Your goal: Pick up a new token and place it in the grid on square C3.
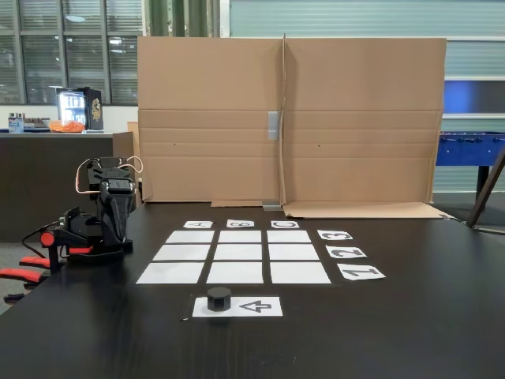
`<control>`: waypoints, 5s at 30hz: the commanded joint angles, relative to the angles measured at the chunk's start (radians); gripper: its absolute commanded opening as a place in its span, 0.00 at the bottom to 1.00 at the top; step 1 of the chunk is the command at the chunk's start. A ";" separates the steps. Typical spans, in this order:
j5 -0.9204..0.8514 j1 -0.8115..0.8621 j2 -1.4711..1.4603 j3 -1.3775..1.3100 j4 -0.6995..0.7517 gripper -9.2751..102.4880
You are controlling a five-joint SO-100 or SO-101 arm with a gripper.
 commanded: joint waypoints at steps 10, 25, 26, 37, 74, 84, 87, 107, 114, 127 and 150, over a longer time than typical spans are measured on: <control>-0.003 0.011 0.006 -0.003 0.009 0.09; 0.000 0.011 0.006 -0.003 0.009 0.09; 0.000 0.011 0.006 -0.003 0.009 0.09; 0.002 0.014 0.002 -0.017 0.008 0.08; 0.081 -0.086 -1.246 -1.187 0.483 0.34; 0.098 -0.087 -1.591 -1.560 0.522 0.37; 0.103 -0.089 -1.666 -1.628 0.528 0.39; 0.147 -0.146 -2.097 -2.166 0.845 0.46; 0.156 -0.187 -2.209 -2.226 0.845 0.46; 0.161 -0.229 -2.424 -2.441 0.836 0.48; 0.195 -0.336 -2.683 -2.691 0.833 0.50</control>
